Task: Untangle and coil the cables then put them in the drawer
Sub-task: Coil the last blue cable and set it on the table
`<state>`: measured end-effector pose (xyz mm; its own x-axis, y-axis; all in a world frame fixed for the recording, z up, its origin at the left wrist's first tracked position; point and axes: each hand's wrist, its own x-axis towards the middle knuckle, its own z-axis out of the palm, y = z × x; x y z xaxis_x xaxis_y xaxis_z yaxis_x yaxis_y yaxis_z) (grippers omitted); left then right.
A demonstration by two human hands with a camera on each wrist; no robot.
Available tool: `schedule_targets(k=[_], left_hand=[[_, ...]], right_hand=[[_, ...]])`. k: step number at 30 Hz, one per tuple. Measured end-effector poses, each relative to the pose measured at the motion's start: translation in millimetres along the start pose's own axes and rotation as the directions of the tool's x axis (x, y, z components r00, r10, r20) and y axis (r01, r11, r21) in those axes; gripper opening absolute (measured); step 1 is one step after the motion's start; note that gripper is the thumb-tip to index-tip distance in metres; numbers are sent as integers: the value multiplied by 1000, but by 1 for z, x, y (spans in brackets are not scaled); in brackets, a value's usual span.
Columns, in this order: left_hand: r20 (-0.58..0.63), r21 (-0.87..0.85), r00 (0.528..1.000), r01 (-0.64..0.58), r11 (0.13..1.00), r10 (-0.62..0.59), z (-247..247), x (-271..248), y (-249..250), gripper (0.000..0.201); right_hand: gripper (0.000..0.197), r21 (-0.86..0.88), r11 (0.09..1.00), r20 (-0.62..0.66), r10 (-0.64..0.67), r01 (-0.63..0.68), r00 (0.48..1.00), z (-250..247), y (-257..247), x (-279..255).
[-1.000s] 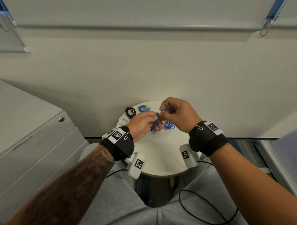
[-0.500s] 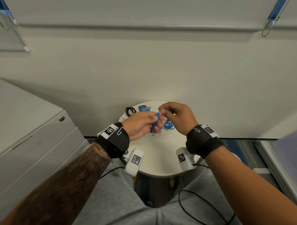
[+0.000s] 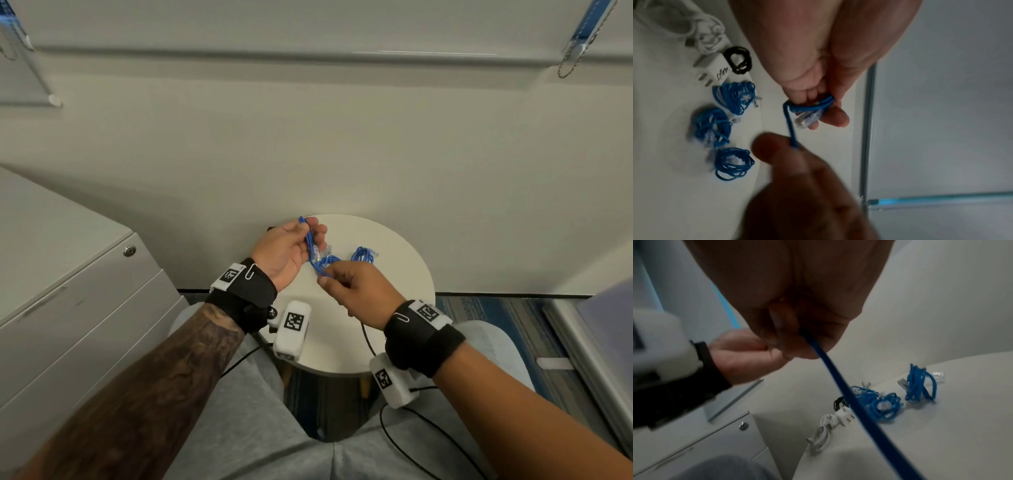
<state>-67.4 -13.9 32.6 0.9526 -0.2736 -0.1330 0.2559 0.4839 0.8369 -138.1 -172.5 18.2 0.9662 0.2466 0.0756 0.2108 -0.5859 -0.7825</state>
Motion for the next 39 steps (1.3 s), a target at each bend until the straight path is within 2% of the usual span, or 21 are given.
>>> schedule_targets(k=[3,5,7,10,13,16,20,24,28,31,33,35,37,39], left_hand=[[22,148,999,-35,988,32,2,-3,-4,23],[31,264,997,-72,962,66,4,-5,-3,23],[46,391,995,-102,915,91,5,-6,-5,22],[142,504,989,-105,857,37,10,-13,-11,23],[162,393,984,8,919,-78,15,-23,-9,27],[231,298,963,63,953,-136,17,-28,-2,28],[320,284,922,124,951,-216,18,-31,9,27],[373,99,903,188,977,-211,18,-32,12,26],[264,-166,958,159,973,-111,16,-22,4,22],[141,-202,989,68,977,-39,13,-16,-2,23],[64,-213,998,26,977,-13,9,-11,-3,23],[-15,-213,1000,-7,977,4,3,-4,1,22],[-72,-175,997,-20,984,8,-2,2,5,21],[-89,-31,995,-47,998,44,-2,0,5,20]], right_hand=[[24,126,989,-12,76,-74,997,-17,-12,2],[21,189,980,-2,64,-62,998,-27,-19,2],[18,118,993,-24,8,-5,1000,-36,-23,5],[13,-39,995,-52,-94,92,994,-49,-26,14],[6,-56,991,-107,-126,121,986,-61,-18,23],[11,-42,991,-168,-131,126,977,-67,-10,26],[4,179,976,-197,-90,126,976,-64,-6,26],[9,398,916,-206,32,54,978,-46,3,29],[18,474,879,-127,139,-63,982,-19,2,23],[23,464,871,17,177,-164,984,-8,-3,17],[21,405,887,141,179,-222,974,-3,-4,13],[23,258,941,221,163,-218,962,3,-6,7],[27,132,979,183,131,-156,974,4,-10,3],[26,92,988,116,115,-126,987,-6,-15,6]])
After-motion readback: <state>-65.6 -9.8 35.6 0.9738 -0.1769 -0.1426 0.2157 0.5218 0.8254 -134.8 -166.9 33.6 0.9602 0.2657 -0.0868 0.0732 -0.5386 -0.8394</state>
